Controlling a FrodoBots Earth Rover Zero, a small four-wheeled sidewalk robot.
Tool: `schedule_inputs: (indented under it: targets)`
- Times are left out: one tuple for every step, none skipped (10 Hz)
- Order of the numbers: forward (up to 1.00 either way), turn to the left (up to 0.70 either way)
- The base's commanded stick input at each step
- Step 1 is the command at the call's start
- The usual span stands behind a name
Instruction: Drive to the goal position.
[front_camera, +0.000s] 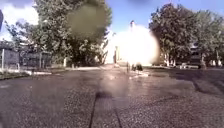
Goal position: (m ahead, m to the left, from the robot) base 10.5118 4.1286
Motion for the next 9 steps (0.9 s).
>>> schedule_inputs:
  targets:
    - [0.50, 0.00]
    - [0.50, 0.00]
    - [0.50, 0.00]
    - [0.50, 0.00]
    - [0.50, 0.00]
    - [0.50, 0.00]
    - [0.50, 0.00]
    - [0.50, 0.00]
    - [0.50, 0.00]
